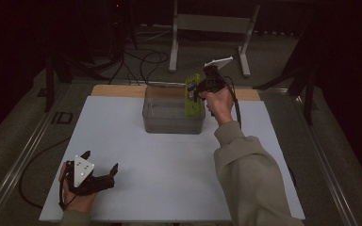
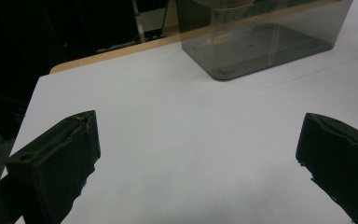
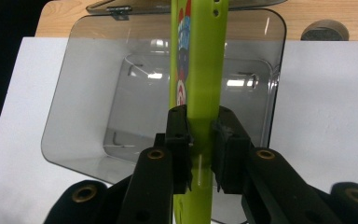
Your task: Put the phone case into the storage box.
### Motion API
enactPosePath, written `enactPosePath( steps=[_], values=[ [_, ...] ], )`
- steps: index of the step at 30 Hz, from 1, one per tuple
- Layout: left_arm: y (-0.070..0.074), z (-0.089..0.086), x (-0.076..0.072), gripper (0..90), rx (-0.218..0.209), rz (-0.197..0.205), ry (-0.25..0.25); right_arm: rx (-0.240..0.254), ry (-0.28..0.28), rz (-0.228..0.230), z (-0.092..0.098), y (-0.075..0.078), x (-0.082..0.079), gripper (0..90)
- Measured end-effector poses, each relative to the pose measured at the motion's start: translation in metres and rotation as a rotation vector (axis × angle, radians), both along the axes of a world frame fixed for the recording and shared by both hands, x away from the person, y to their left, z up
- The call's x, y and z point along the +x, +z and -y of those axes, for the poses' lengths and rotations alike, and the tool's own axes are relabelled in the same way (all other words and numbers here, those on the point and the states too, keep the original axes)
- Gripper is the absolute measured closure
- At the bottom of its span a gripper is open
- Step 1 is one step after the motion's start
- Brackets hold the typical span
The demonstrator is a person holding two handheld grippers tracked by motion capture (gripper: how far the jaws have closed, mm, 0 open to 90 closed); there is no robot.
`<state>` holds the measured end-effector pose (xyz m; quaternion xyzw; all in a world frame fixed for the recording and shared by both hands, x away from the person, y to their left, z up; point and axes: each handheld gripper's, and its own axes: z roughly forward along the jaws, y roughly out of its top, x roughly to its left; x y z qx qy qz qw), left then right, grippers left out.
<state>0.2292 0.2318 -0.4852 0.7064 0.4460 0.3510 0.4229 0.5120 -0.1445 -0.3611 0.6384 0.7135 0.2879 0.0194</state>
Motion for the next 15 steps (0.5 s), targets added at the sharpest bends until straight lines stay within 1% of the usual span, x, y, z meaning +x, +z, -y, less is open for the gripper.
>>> enactPosePath(
  steps=[4, 8, 15],
  values=[
    [-0.0001, 0.0001, -0.0003, 0.3, -0.004, 0.003, 0.0, -0.005, -0.011, -0.01, 0.0018, -0.0029, 0.0032, 78.1],
    [-0.0001, 0.0001, -0.0004, 0.3, -0.003, 0.002, 0.0, -0.013, -0.015, -0.01, 0.0027, -0.0045, 0.0046, 78.1],
    [-0.0002, -0.0003, -0.0006, 0.3, -0.002, 0.0, 0.0, -0.014, -0.029, -0.024, 0.0034, -0.0092, 0.0083, 78.1]
  ],
)
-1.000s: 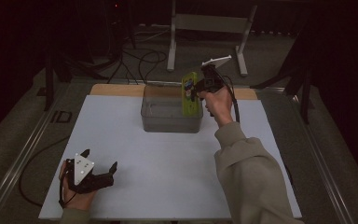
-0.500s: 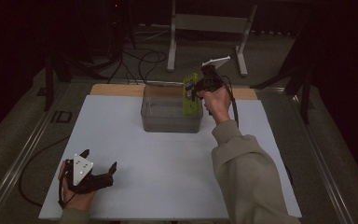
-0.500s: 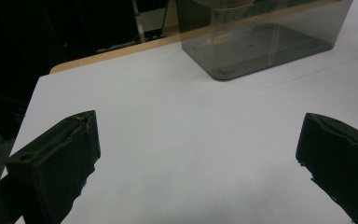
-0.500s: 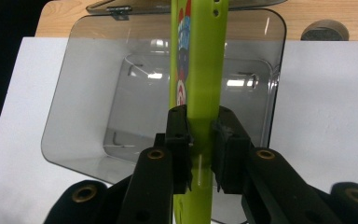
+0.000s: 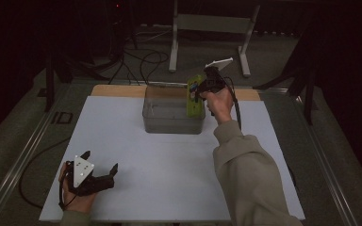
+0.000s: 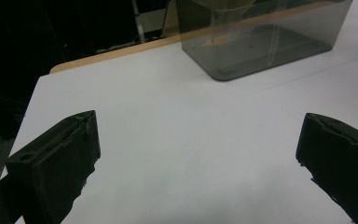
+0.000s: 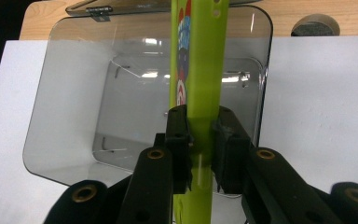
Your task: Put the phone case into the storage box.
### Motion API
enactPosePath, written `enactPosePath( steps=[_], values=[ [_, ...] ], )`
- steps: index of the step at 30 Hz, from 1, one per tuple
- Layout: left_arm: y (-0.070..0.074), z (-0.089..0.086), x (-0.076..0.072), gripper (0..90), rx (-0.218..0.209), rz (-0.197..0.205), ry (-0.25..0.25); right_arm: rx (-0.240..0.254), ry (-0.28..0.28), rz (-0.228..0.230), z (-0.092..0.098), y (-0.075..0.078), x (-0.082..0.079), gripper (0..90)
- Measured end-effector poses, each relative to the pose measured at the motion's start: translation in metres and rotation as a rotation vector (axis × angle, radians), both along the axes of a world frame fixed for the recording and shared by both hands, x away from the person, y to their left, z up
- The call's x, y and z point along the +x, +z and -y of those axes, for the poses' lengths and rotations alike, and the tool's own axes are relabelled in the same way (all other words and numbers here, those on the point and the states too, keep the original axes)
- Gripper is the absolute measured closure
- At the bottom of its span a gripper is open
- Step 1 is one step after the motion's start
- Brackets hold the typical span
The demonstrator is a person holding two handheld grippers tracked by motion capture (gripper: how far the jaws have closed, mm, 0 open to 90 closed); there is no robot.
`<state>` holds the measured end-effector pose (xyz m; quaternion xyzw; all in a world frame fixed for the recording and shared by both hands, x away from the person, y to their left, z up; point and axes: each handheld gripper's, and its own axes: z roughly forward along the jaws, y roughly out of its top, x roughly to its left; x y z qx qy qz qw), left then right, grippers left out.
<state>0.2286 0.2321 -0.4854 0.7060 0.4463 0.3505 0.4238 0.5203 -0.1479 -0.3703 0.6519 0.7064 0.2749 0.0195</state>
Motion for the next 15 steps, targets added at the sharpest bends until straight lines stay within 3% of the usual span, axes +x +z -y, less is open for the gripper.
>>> enactPosePath(
  steps=[15],
  values=[
    [0.0, -0.001, 0.0, 0.3, -0.004, 0.001, 0.001, -0.011, -0.017, -0.025, -0.004, -0.011, 0.005, 78.0]
  ],
)
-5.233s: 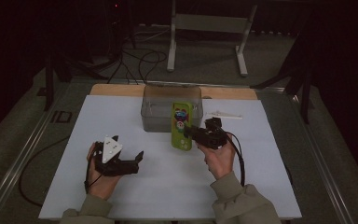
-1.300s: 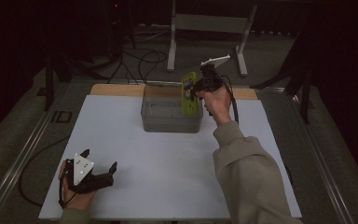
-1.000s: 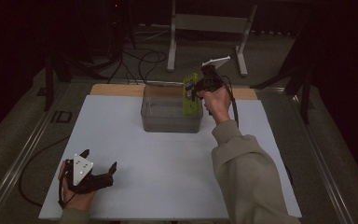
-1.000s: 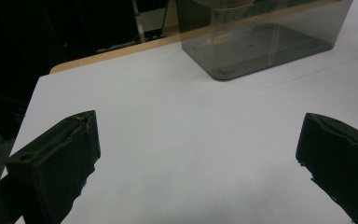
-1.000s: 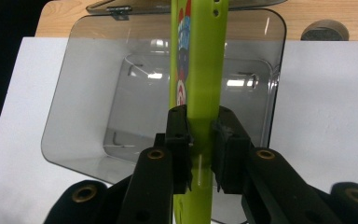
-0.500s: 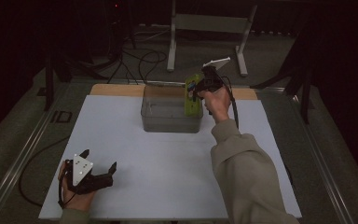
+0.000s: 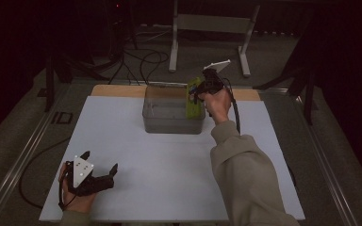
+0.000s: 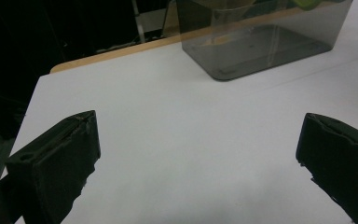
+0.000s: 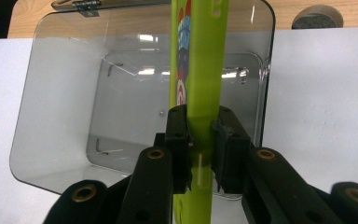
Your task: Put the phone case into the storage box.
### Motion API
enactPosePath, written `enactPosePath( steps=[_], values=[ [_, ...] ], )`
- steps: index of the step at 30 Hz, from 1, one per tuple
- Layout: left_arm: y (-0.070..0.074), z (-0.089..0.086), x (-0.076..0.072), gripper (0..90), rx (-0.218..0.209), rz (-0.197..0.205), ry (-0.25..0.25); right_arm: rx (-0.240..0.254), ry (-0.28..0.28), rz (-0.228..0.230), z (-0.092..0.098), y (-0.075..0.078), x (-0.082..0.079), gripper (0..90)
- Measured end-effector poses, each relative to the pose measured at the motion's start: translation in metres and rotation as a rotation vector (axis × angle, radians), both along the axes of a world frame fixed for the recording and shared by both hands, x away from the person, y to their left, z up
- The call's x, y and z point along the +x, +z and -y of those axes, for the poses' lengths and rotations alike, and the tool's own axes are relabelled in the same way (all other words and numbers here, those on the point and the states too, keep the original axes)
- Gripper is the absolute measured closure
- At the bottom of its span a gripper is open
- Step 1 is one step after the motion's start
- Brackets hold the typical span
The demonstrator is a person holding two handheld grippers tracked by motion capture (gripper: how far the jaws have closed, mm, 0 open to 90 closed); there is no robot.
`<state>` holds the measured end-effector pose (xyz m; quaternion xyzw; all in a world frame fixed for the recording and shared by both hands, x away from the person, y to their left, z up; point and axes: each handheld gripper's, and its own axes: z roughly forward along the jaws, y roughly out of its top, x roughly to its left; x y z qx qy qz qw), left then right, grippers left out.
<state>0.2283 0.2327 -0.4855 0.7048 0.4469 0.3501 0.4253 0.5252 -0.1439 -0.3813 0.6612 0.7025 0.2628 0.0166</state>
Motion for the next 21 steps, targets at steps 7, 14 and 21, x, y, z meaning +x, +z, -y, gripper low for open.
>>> enactPosePath(
  steps=[7, 14, 21],
  values=[
    [0.0, 0.0, 0.0, 0.3, 0.0, -0.001, 0.001, -0.006, -0.006, -0.019, -0.002, -0.008, 0.003, 78.0],
    [0.0, -0.001, 0.0, 0.3, -0.001, 0.0, 0.002, -0.021, -0.002, -0.031, -0.005, -0.014, 0.006, 77.8],
    [0.0, -0.001, -0.001, 0.3, -0.002, 0.002, 0.003, -0.041, 0.004, -0.049, -0.006, -0.022, 0.008, 77.8]
  ],
)
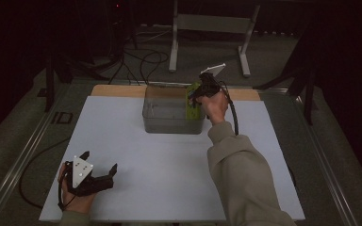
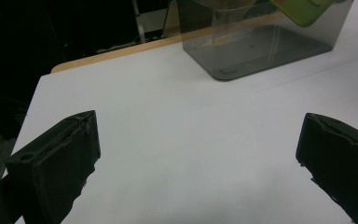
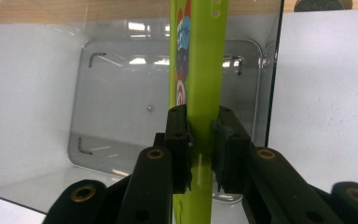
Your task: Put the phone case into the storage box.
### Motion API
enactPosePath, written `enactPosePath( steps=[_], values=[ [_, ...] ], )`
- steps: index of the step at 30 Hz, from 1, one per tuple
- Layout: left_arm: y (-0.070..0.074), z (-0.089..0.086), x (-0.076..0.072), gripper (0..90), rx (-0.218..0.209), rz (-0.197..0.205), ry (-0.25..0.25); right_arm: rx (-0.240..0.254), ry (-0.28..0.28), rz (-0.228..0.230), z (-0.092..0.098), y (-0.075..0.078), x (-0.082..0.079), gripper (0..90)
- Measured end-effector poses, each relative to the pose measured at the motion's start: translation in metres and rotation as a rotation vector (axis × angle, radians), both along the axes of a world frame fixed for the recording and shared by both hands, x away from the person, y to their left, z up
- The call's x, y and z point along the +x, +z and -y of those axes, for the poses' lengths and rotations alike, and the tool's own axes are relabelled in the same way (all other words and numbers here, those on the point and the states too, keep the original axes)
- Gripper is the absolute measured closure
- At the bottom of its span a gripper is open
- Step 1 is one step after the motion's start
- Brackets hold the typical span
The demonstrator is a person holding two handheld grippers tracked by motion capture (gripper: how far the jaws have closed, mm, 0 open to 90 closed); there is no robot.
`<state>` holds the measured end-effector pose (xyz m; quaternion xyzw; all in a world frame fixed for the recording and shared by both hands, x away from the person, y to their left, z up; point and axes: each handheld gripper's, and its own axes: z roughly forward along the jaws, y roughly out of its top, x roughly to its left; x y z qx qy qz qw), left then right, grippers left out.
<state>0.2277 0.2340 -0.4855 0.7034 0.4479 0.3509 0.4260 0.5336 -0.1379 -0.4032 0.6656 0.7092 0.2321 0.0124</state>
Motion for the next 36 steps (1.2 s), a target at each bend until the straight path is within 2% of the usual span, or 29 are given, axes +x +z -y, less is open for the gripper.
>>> enactPosePath(
  steps=[20, 27, 36],
  values=[
    [0.0, 0.0, 0.0, 0.3, 0.003, -0.002, -0.002, -0.027, -0.004, -0.061, -0.002, -0.023, 0.005, 77.7],
    [0.0, 0.0, 0.0, 0.3, 0.002, -0.003, -0.002, -0.048, -0.005, -0.073, -0.003, -0.027, 0.006, 77.5],
    [-0.001, 0.0, 0.0, 0.3, 0.002, -0.003, -0.002, -0.046, -0.011, -0.088, -0.003, -0.03, 0.007, 77.4]
  ],
)
